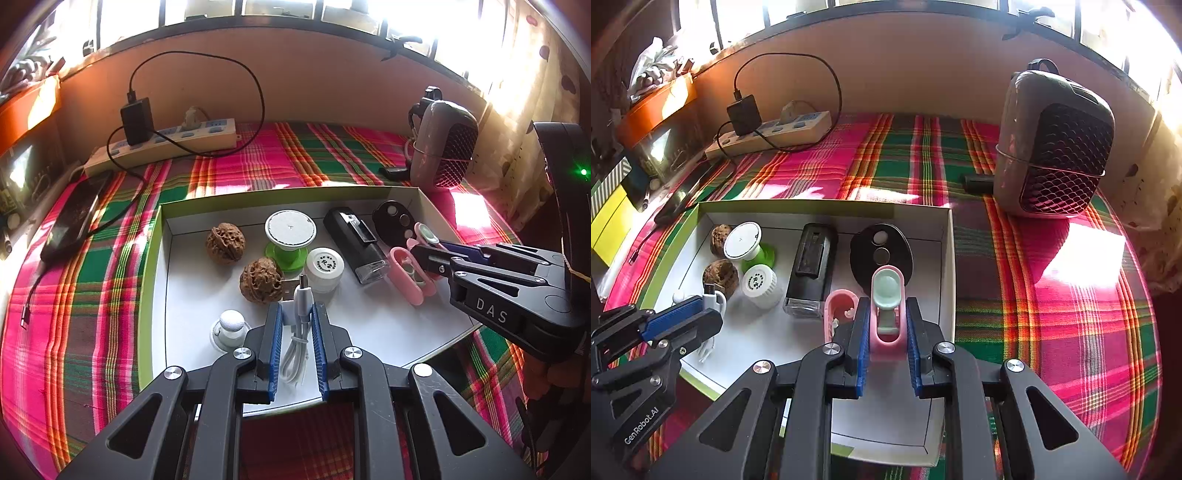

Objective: Organize objects
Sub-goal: 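Lower and release the cable with the left gripper while the right releases the pink-teal clip in the box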

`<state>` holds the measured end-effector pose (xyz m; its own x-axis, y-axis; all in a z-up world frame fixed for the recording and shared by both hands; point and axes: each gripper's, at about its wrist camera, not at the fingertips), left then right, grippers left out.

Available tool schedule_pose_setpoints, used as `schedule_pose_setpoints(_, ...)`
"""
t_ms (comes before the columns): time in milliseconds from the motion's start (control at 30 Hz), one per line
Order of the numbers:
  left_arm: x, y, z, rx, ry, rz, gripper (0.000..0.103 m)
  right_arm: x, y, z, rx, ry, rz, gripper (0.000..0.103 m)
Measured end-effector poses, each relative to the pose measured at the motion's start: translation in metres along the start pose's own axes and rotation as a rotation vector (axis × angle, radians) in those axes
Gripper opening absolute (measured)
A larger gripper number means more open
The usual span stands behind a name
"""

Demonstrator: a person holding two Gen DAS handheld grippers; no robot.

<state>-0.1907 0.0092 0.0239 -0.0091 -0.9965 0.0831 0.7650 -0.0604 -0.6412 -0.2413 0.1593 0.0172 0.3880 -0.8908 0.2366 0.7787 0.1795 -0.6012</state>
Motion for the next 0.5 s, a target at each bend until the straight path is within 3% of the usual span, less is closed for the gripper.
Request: schedule_pose_setpoints(500,0.0001,0.0018,-0.0049,0.026,0.002,0.001,0.015,0.0002,0.001,0.0001,-0.004,-0.003,-0.01,0.019)
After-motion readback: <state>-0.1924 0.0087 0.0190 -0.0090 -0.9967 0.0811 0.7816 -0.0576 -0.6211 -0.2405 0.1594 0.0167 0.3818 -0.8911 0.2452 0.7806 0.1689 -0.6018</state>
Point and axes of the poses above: each gripper's, at about its wrist camera, not at the fingertips, and z roughly against the way its jaws point, x to its left, y to its underside, and after that the axes turned 14 degrees about -y, right-handed
